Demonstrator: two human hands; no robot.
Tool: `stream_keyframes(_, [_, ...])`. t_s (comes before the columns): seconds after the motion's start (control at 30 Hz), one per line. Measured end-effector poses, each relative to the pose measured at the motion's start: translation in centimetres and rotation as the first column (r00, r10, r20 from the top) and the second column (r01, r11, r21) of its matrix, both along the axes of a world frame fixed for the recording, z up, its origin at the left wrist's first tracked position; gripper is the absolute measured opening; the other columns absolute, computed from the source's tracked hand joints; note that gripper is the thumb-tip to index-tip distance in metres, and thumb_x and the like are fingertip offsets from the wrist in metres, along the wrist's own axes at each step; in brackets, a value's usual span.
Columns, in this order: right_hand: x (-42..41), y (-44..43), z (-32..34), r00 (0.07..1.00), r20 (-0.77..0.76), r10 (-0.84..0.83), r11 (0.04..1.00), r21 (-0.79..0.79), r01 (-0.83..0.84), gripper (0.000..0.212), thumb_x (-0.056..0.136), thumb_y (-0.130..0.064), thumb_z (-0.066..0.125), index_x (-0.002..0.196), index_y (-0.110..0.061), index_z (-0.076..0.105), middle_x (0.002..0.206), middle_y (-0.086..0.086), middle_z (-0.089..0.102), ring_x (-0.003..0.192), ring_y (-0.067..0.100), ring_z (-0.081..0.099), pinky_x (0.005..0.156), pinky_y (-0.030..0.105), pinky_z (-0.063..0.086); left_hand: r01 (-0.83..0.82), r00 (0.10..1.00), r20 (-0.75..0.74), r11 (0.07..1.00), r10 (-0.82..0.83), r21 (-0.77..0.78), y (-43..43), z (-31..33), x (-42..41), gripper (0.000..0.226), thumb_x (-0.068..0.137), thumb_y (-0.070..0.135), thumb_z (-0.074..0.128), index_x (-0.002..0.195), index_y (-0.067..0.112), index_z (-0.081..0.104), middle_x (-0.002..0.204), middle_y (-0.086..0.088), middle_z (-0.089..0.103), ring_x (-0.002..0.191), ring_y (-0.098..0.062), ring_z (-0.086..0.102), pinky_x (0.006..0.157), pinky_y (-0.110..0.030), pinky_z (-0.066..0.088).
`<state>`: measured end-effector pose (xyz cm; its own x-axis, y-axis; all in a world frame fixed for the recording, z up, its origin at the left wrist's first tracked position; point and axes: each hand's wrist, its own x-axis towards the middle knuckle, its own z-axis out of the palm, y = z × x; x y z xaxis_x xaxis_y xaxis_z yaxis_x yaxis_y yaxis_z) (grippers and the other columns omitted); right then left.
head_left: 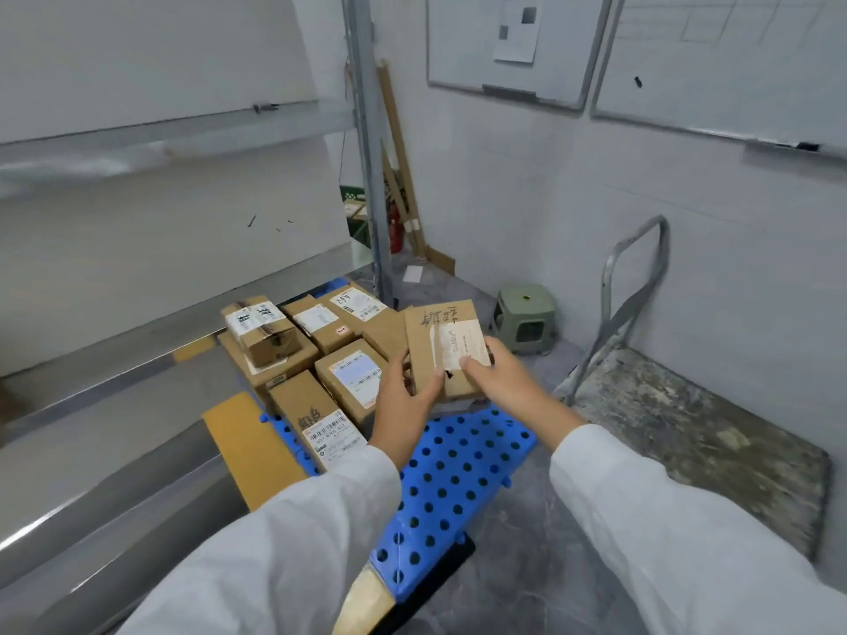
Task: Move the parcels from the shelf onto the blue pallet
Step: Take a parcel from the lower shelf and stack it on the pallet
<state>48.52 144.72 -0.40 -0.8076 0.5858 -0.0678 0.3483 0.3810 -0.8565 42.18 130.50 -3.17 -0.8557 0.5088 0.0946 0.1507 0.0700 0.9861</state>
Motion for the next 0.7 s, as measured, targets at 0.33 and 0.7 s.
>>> stream_keyframes(0.33, [-10.7,2.3,0.1,0.980,0.039,0.196,0.980,0.029,-0.197,0.048,0.095,-0.025,0.054,0.140,-0.016,0.041,0.134,0.002,0.055,0.117,0.016,0.052,0.077,0.022,0.040,-0.269,0.963,-0.029,0.953,0.268,-0.137,1.5,-1.1,-7.9,0.061,0.090,0.041,0.065,0.145,0.030,0.041,0.138,0.003,0.037,0.126,-0.009,0.036,0.111,-0.034,0.033])
stream_keyframes(0.7, [-27.4,3.0,-2.6,0.910,0.108,0.400,0.917,-0.037,-0.398,0.038,0.093,-0.028,0.055,0.130,-0.029,0.049,0.117,-0.013,0.057,0.090,-0.002,0.054,0.065,0.010,0.040,-0.469,0.880,-0.050,0.845,0.473,-0.257,2.2,-2.8,-21.0,0.041,0.094,0.033,0.061,0.134,0.030,0.051,0.113,-0.001,0.039,0.112,-0.015,0.035,0.101,-0.031,0.037])
